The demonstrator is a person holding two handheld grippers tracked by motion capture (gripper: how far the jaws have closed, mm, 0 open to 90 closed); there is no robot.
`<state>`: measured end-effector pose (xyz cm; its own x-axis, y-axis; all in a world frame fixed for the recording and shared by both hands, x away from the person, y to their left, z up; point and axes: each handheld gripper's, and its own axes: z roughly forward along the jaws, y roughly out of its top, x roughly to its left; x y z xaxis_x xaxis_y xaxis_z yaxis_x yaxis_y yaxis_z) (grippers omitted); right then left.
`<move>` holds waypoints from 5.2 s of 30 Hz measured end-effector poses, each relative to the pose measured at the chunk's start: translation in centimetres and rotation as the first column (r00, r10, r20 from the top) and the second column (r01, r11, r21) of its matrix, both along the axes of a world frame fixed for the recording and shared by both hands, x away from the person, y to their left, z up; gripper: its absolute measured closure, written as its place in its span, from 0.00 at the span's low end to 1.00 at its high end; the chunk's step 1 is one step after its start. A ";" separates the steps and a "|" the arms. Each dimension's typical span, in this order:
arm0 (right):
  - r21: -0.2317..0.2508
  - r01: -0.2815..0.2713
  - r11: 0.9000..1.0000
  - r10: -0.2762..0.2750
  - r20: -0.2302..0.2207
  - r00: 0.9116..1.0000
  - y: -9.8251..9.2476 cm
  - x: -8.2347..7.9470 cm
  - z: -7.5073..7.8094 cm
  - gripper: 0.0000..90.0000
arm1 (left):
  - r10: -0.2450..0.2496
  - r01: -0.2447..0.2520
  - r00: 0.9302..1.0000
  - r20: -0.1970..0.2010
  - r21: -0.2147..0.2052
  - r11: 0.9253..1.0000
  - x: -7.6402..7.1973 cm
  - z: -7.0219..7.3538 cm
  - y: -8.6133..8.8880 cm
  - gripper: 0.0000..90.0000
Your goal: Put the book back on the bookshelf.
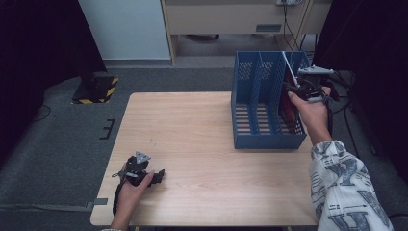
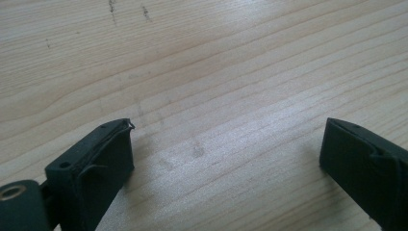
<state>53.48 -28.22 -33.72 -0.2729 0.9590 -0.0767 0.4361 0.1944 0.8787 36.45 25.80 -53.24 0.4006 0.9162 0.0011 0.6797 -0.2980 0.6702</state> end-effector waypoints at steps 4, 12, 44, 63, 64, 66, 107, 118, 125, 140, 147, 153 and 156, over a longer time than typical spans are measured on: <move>0.004 -0.004 1.000 0.004 0.005 1.000 0.2 -0.1 0.0 0.55 | 0.000 0.000 1.000 0.000 0.000 1.000 0.0 0.0 0.0 0.04; 0.014 -0.016 1.000 0.016 -0.001 1.000 0.5 -0.2 -0.1 0.41 | 0.000 0.000 1.000 0.000 0.000 1.000 0.0 0.0 0.0 0.04; 0.034 -0.093 0.995 0.092 0.044 0.995 1.1 -2.0 -0.2 0.08 | -0.003 0.003 1.000 0.002 -0.002 1.000 0.1 0.0 -0.1 0.04; 0.093 -0.156 0.983 0.152 0.058 0.987 0.6 -7.1 -2.6 0.04 | 0.002 -0.002 1.000 0.006 -0.003 1.000 0.1 -0.1 -0.2 0.04; 0.093 -0.161 0.983 0.156 0.058 0.986 0.6 -7.4 -2.7 0.04 | 0.002 -0.002 1.000 0.007 -0.004 1.000 0.1 -0.1 -0.2 0.04; 0.096 -0.164 0.982 0.159 0.058 0.986 0.6 -7.9 -2.9 0.04 | 0.002 -0.002 1.000 0.007 -0.004 1.000 0.1 -0.1 -0.2 0.03; 0.048 -0.328 0.944 0.329 -0.026 0.944 7.3 -13.1 -8.1 0.05 | -0.009 0.009 1.000 0.021 -0.007 1.000 0.0 -0.2 0.0 0.03; 0.037 -0.409 0.912 0.411 -0.050 0.910 10.7 -14.1 -8.8 0.05 | -0.008 0.008 1.000 0.021 -0.006 1.000 0.0 -0.2 0.0 0.03; 0.043 -0.445 0.894 0.447 -0.067 0.892 12.9 -14.4 -9.5 0.05 | -0.010 0.011 1.000 0.020 -0.005 1.000 0.0 -0.2 0.0 0.03; 0.058 -0.526 0.848 0.529 -0.126 0.839 17.4 -15.5 -12.1 0.06 | -0.012 0.012 1.000 0.021 -0.005 1.000 0.0 -0.2 0.0 0.02; 0.035 -0.549 0.835 0.545 -0.183 0.818 18.6 -15.9 -14.3 0.07 | -0.013 0.013 1.000 0.020 -0.005 1.000 0.0 -0.2 0.0 0.02; 0.056 -0.548 0.835 0.543 -0.247 0.802 19.7 -15.5 -16.5 0.07 | -0.015 0.015 1.000 0.019 -0.006 1.000 0.1 -0.2 0.0 0.02; 0.071 -0.526 0.848 0.525 -0.257 0.812 20.4 -14.8 -17.2 0.08 | -0.015 0.015 1.000 0.019 -0.006 1.000 0.1 -0.2 0.0 0.02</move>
